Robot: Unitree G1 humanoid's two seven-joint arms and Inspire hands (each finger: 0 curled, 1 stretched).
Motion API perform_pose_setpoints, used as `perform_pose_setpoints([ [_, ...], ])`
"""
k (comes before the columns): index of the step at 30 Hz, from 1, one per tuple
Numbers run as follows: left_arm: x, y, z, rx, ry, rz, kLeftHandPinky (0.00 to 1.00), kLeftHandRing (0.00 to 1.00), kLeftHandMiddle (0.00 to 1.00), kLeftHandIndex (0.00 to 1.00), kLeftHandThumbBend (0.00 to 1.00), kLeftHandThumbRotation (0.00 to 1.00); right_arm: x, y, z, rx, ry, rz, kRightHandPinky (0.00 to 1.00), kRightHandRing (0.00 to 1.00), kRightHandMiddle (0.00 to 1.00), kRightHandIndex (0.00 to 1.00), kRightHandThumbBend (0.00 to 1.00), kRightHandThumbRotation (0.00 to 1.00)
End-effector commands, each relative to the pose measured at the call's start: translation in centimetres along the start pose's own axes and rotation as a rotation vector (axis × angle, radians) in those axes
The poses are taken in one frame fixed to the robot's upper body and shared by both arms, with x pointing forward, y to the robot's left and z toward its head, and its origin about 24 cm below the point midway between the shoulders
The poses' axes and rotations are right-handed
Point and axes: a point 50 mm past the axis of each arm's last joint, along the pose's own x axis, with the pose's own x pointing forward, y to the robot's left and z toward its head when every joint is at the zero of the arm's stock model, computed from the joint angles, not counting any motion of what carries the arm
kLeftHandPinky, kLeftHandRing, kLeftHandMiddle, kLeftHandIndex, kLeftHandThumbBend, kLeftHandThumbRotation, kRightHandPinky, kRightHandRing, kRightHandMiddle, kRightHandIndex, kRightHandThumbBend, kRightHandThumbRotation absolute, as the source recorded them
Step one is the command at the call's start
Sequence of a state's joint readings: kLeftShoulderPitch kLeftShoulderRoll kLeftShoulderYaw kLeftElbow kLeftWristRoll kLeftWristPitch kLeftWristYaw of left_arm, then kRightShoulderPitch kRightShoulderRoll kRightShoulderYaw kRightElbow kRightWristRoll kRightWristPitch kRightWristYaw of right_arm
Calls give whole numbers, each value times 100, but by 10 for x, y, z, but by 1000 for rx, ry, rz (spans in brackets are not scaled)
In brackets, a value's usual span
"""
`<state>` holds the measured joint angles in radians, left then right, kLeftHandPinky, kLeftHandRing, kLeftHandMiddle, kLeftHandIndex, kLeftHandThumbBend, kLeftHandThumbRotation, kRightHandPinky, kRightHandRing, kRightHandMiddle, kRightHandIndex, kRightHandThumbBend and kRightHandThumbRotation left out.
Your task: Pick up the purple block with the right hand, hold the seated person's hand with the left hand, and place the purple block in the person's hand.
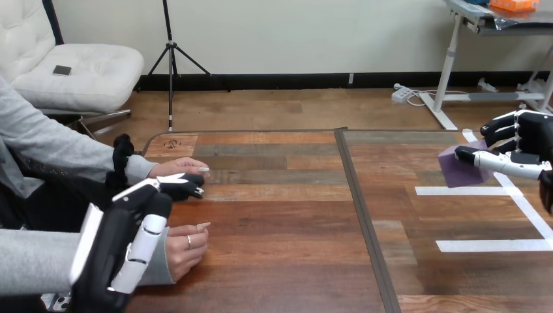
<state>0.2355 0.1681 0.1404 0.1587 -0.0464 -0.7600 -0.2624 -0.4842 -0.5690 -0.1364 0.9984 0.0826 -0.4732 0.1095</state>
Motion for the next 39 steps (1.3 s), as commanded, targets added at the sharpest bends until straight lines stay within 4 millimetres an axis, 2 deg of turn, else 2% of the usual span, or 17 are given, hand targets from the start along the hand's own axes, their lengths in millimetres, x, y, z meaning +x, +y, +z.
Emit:
perform_pose_setpoints([
  [1,20,17,19,119,-97,-17,55,71,72,58,55,75,4,9,14,112,-99,-19,34,37,43,43,88,0],
  [7,25,26,26,204,-108,-23,55,73,74,60,67,63,0,13,13,174,-119,-17,34,37,42,43,89,0],
  [8,25,27,27,219,-109,-23,55,73,74,61,72,60,0,14,12,185,-122,-16,35,37,42,43,89,0],
  [14,29,36,34,355,-93,-33,57,75,75,64,82,56,-3,18,8,280,-119,-7,35,37,42,43,88,0],
  [18,32,40,37,387,-83,-33,62,77,76,66,90,52,-5,21,6,302,-125,5,35,37,42,43,88,0],
  [25,37,48,44,497,-91,-56,69,79,78,68,94,44,-6,25,1,336,-106,7,35,37,42,43,87,0],
  [30,39,52,46,575,-68,-56,74,79,79,71,98,44,-8,27,0,335,-105,8,35,37,41,43,86,0],
  [34,42,55,47,640,-58,-59,75,79,79,72,99,43,-8,28,-1,335,-105,9,35,37,41,43,86,0],
  [39,45,57,49,732,-49,-66,71,77,79,74,100,44,-9,28,-2,336,-104,10,34,37,41,43,85,0],
])
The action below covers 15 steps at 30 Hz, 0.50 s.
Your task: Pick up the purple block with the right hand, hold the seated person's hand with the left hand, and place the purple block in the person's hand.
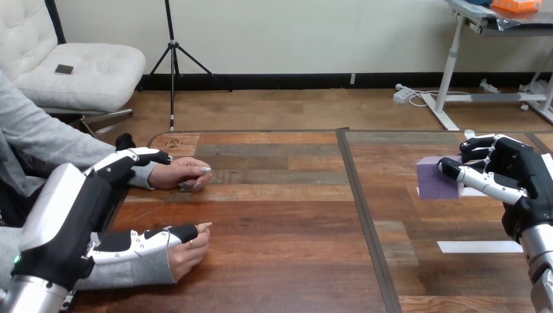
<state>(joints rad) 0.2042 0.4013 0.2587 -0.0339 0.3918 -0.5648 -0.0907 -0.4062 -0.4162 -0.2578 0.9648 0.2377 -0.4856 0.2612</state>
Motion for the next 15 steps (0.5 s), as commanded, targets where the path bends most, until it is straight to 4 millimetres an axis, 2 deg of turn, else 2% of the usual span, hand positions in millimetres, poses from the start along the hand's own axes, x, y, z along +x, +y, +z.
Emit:
perform_pose_setpoints([
  [1,18,20,13,132,-77,49,70,77,80,74,100,45,11,3,22,27,-118,-14,34,37,41,43,85,0],
  [8,21,23,11,191,-60,1,69,79,82,77,100,45,10,4,21,25,-117,-12,33,37,41,43,84,0],
  [13,23,25,11,242,-42,-71,73,83,85,79,100,45,11,4,21,33,-117,-12,34,37,42,44,84,0],
  [15,24,26,11,261,-34,-102,77,86,87,81,100,47,11,4,21,36,-117,-12,34,37,42,44,84,0],
])
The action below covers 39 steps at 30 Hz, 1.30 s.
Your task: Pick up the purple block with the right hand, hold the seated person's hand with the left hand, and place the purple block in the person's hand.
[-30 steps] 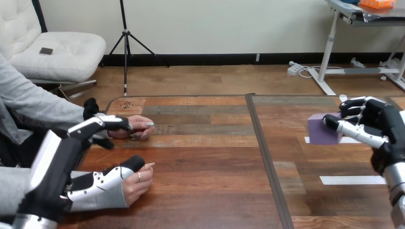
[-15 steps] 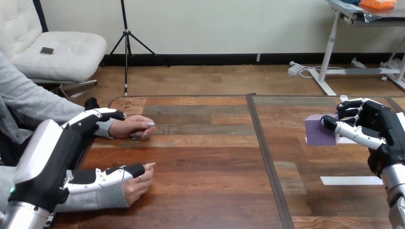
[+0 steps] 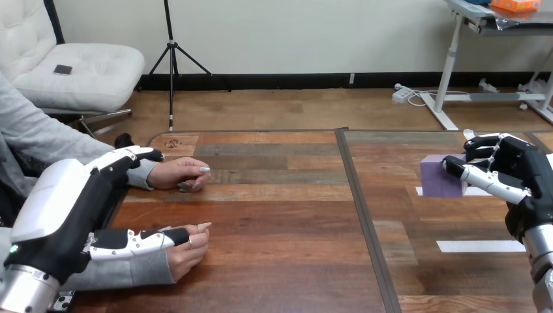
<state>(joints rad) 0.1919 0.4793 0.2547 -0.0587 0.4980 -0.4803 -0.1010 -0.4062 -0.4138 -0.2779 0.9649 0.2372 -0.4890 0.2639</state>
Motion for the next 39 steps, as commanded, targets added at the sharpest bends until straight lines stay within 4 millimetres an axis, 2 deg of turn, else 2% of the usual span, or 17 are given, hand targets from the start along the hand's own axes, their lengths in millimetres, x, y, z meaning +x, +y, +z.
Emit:
perform_pose_setpoints([
  [1,17,21,13,123,-72,-40,78,86,88,82,100,47,12,6,20,29,-110,2,34,37,42,44,84,0],
  [7,20,23,13,186,-55,-141,81,88,90,85,100,48,12,7,20,31,-110,7,34,37,42,44,83,0],
  [12,23,22,12,203,-36,-204,80,88,90,85,100,46,12,6,21,22,-110,7,34,37,42,44,83,0],
  [21,28,21,11,154,-15,-311,80,88,90,85,100,37,13,6,22,20,-111,6,34,37,42,44,84,0],
  [29,33,23,9,108,41,-437,77,88,90,87,100,36,13,6,23,22,-110,5,33,37,42,43,84,0],
  [39,38,27,7,90,100,-499,74,85,87,86,100,32,13,5,24,25,-117,18,33,36,41,43,85,0],
])
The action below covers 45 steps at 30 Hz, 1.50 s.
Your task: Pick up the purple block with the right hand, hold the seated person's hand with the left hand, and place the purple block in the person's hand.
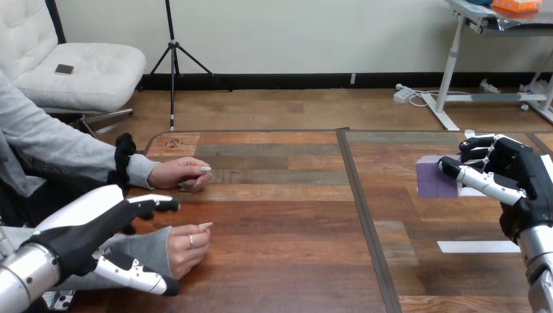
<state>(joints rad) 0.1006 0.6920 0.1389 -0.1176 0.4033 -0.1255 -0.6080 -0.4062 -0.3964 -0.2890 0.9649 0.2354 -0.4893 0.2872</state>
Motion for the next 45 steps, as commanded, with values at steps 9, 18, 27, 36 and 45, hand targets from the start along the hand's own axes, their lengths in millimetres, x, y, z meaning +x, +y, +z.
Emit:
perform_pose_setpoints([
  [9,6,30,13,80,-20,53,74,84,85,84,100,28,14,-1,26,6,-110,-9,33,36,41,43,86,0],
  [18,11,30,8,94,7,56,75,83,85,84,100,27,14,-1,26,13,-115,-3,33,36,41,43,85,0],
  [27,15,28,5,152,50,76,74,82,85,83,100,20,14,-1,26,20,-119,-2,33,36,41,43,85,0],
  [36,19,25,-1,265,124,98,73,82,83,82,100,18,13,-1,26,17,-118,-6,33,36,41,43,85,0],
  [45,26,21,-8,368,166,107,78,82,84,82,100,24,13,-2,25,30,-122,-1,32,36,41,43,86,0],
])
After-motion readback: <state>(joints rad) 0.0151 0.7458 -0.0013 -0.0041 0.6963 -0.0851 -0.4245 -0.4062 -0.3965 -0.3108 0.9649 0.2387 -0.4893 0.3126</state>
